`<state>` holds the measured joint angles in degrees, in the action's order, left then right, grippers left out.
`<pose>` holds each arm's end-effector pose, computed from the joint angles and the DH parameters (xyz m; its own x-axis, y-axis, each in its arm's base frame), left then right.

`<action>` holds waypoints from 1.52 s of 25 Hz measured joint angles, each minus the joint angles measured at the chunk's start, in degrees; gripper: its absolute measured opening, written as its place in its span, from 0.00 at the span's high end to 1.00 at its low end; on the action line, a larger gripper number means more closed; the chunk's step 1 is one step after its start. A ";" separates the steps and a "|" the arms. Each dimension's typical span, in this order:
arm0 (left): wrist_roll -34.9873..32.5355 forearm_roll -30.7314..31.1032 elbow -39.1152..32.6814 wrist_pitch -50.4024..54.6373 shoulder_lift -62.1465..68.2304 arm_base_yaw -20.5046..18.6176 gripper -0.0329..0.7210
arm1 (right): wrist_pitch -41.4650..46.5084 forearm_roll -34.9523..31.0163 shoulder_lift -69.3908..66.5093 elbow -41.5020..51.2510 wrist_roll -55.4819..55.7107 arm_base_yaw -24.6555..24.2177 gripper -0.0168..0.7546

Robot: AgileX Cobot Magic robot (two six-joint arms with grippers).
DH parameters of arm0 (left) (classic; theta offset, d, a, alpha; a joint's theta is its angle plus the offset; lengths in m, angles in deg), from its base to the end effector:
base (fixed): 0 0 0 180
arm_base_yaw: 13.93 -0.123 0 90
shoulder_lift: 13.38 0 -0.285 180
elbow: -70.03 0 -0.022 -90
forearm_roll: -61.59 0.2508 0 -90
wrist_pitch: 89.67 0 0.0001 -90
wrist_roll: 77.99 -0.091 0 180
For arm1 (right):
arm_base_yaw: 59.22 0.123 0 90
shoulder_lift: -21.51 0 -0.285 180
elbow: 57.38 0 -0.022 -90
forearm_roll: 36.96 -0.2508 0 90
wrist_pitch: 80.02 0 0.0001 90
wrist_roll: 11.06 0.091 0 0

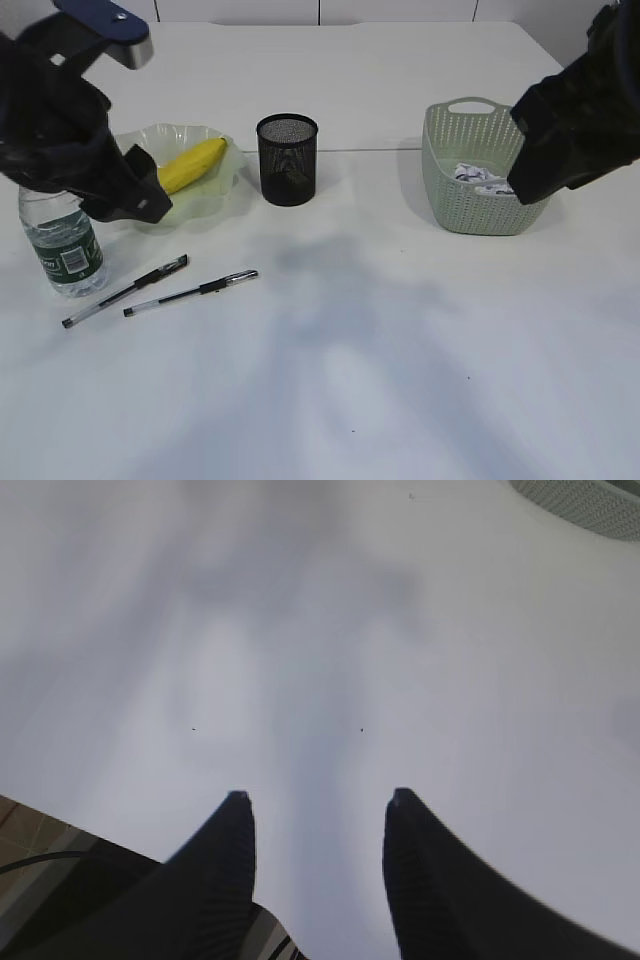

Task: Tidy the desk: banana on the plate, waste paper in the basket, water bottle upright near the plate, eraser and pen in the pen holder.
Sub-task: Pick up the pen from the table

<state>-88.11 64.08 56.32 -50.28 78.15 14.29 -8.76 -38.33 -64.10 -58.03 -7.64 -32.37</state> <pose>0.2726 -0.1434 0.2890 -0.6068 0.5624 -0.5618 0.5984 0.7884 0.1429 0.2334 0.1205 0.3678 -0.8455 -0.3526 -0.4010 -0.4037 0.9136 0.0478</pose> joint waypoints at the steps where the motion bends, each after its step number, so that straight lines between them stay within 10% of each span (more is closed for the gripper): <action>1: -1.55 -0.89 1.18 0.93 1.92 0.00 0.30 | 0.00 0.00 0.00 0.00 0.00 0.00 0.56; 18: -13.70 -9.31 19.63 10.05 25.65 -0.10 0.30 | 0.00 -0.10 0.00 0.09 -0.04 0.00 0.56; 38: -32.14 -12.38 21.51 8.87 32.85 -4.18 0.36 | 0.00 -0.79 0.00 0.09 -0.19 0.00 0.56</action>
<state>-120.25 51.70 77.83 -41.40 111.00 10.11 -8.76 -39.12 -64.10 -57.94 -7.82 -32.37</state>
